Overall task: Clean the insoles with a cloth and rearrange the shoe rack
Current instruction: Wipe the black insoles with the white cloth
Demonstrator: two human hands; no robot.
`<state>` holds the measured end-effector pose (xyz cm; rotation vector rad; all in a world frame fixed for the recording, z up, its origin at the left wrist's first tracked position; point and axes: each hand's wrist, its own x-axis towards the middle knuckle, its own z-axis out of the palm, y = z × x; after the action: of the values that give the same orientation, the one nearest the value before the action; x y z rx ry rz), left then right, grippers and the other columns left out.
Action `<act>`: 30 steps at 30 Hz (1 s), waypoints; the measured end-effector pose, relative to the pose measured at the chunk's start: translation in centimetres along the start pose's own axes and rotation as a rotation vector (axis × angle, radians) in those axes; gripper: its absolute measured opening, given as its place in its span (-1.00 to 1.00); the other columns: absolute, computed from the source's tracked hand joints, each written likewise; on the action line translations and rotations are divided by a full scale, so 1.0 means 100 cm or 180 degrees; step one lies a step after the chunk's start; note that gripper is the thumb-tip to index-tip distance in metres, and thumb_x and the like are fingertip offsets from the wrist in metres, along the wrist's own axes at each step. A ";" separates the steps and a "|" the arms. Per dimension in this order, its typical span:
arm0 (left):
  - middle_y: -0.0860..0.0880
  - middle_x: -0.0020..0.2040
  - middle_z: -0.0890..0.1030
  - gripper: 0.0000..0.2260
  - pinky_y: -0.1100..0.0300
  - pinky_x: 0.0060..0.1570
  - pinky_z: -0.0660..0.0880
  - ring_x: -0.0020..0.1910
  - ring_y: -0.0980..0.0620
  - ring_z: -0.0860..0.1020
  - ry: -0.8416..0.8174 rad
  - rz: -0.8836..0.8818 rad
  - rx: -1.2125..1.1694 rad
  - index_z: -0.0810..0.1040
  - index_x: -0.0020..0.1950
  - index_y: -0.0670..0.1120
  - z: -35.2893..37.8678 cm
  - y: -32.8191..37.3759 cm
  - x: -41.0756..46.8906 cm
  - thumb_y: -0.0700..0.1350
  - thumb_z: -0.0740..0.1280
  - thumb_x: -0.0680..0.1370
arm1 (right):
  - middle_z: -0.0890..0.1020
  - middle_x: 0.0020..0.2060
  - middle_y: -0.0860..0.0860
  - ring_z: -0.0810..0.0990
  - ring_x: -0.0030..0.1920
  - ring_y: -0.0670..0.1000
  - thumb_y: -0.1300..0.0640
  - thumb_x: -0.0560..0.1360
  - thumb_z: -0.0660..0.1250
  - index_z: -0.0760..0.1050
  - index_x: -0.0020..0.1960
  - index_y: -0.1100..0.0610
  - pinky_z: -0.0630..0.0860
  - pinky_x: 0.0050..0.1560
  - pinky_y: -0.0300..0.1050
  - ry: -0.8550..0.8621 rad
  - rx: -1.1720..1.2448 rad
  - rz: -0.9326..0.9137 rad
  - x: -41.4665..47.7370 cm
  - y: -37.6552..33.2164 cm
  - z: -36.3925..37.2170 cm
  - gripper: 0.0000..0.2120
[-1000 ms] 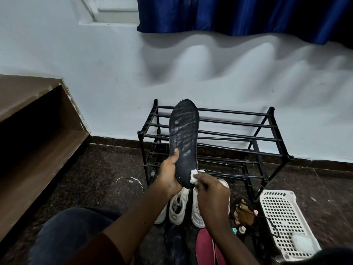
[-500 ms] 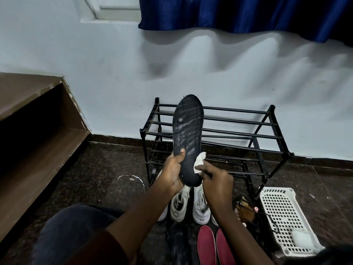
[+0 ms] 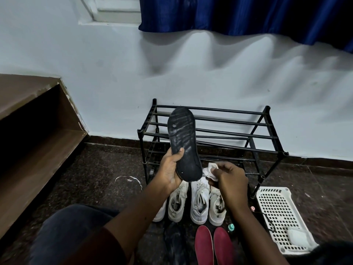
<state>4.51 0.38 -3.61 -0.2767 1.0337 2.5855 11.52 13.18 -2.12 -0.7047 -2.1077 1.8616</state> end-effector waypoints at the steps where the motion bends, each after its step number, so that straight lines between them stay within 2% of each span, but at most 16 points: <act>1: -0.15 -0.02 0.63 -0.78 0.07 -0.23 0.62 -0.16 -0.07 0.64 -0.0025 0.0008 0.0080 0.52 0.14 -0.13 0.000 0.000 0.000 -0.33 0.19 0.57 | 0.62 -0.35 0.15 0.57 -0.38 0.05 0.30 0.46 0.33 0.57 -0.23 0.11 0.57 -0.32 -0.08 0.0166 -0.0223 -0.0184 0.002 0.001 0.001 -0.85; 4: -0.17 -0.02 0.63 -0.68 0.08 -0.21 0.61 -0.16 -0.09 0.64 -0.0123 0.0060 0.0449 0.51 0.18 -0.16 0.003 -0.004 -0.003 -0.44 0.22 0.50 | 0.61 -0.33 0.09 0.53 -0.34 0.07 0.25 0.49 0.33 0.52 -0.20 0.13 0.41 -0.33 -0.16 0.0243 -0.0629 -0.0532 0.005 -0.007 0.009 -0.90; 9: -0.19 -0.06 0.62 -0.57 0.09 -0.19 0.60 -0.17 -0.13 0.61 -0.0093 0.0207 0.0805 0.50 0.16 -0.18 0.004 -0.008 -0.001 -0.55 0.19 0.41 | 0.60 -0.29 0.04 0.52 -0.28 -0.02 0.27 0.50 0.31 0.53 -0.18 0.18 0.36 -0.30 -0.21 0.0076 -0.0672 -0.0573 0.013 -0.012 0.023 -0.90; 12: -0.16 -0.05 0.64 -0.55 0.09 -0.17 0.59 -0.14 -0.11 0.62 -0.0126 0.0276 0.0942 0.50 0.15 -0.15 0.003 -0.008 0.001 -0.56 0.19 0.41 | 0.56 -0.33 0.03 0.45 -0.37 -0.11 0.32 0.51 0.28 0.52 -0.15 0.17 0.31 -0.41 -0.41 0.0309 -0.0771 -0.0767 0.015 -0.013 0.024 -0.89; 15: -0.14 -0.04 0.65 -0.53 0.08 -0.14 0.58 -0.11 -0.10 0.63 -0.0134 0.0356 0.1168 0.49 0.19 -0.15 0.003 -0.010 0.000 -0.56 0.22 0.40 | 0.56 -0.33 0.05 0.41 -0.39 -0.16 0.34 0.50 0.28 0.56 -0.10 0.19 0.30 -0.42 -0.50 0.0589 -0.0951 -0.0878 0.019 -0.012 0.022 -0.88; 17: -0.13 -0.04 0.66 -0.53 0.08 -0.14 0.57 -0.10 -0.09 0.63 -0.0132 0.0401 0.1239 0.50 0.17 -0.12 0.004 -0.010 -0.001 -0.56 0.22 0.41 | 0.57 -0.33 0.03 0.43 -0.39 -0.13 0.34 0.48 0.30 0.59 -0.12 0.19 0.28 -0.43 -0.49 0.0694 -0.0980 -0.0843 0.021 -0.011 0.018 -0.89; 19: -0.11 -0.05 0.66 -0.54 0.09 -0.16 0.58 -0.11 -0.07 0.63 -0.0165 0.0429 0.1256 0.51 0.13 -0.08 0.005 -0.009 -0.001 -0.56 0.22 0.41 | 0.58 -0.33 0.00 0.47 -0.36 -0.09 0.30 0.47 0.32 0.59 -0.17 0.16 0.29 -0.40 -0.43 0.0550 -0.0862 -0.0695 0.022 -0.010 0.016 -0.89; 22: -0.11 -0.06 0.66 -0.53 0.08 -0.14 0.58 -0.12 -0.07 0.63 -0.0190 0.0424 0.1312 0.51 0.13 -0.07 0.005 -0.009 -0.001 -0.56 0.21 0.42 | 0.60 -0.36 0.06 0.54 -0.30 0.07 0.15 0.40 0.38 0.55 -0.31 0.17 0.44 -0.22 -0.12 0.0009 -0.0311 -0.0198 0.025 -0.008 0.019 -0.86; 24: -0.10 -0.07 0.66 -0.53 0.09 -0.16 0.57 -0.13 -0.06 0.64 -0.0154 0.0424 0.1350 0.51 0.13 -0.07 0.004 -0.009 -0.001 -0.55 0.20 0.42 | 0.60 -0.34 0.16 0.55 -0.27 0.17 0.06 0.39 0.37 0.55 -0.29 0.27 0.49 -0.20 0.04 -0.0283 0.0407 0.0231 0.027 -0.008 0.019 -0.74; 25: -0.09 -0.08 0.66 -0.53 0.10 -0.17 0.57 -0.14 -0.06 0.64 -0.0128 0.0415 0.1334 0.51 0.14 -0.07 0.003 -0.009 0.000 -0.55 0.20 0.42 | 0.62 -0.29 0.20 0.57 -0.24 0.18 0.08 0.44 0.34 0.58 -0.25 0.29 0.52 -0.18 0.06 -0.0363 0.0724 0.0379 0.029 -0.009 0.018 -0.74; 27: -0.10 -0.08 0.66 -0.53 0.09 -0.17 0.56 -0.14 -0.07 0.64 -0.0118 0.0391 0.1265 0.51 0.14 -0.08 0.002 -0.008 0.000 -0.56 0.20 0.42 | 0.64 -0.26 0.18 0.60 -0.23 0.09 0.21 0.52 0.29 0.59 -0.16 0.32 0.57 -0.20 -0.06 -0.0443 0.1061 0.0589 0.032 -0.009 0.015 -0.80; 30: -0.12 -0.07 0.66 -0.54 0.09 -0.17 0.57 -0.15 -0.07 0.63 -0.0162 0.0361 0.1265 0.52 0.11 -0.08 0.003 -0.008 -0.001 -0.56 0.20 0.41 | 0.60 -0.34 0.13 0.56 -0.31 0.05 0.36 0.44 0.36 0.57 -0.21 0.27 0.54 -0.33 -0.16 -0.0477 0.0931 0.0554 0.034 -0.012 0.013 -0.94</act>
<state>4.94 1.12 -3.87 -0.0520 1.5476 2.3950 7.75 13.73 -1.58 -0.7163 -1.8470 2.3210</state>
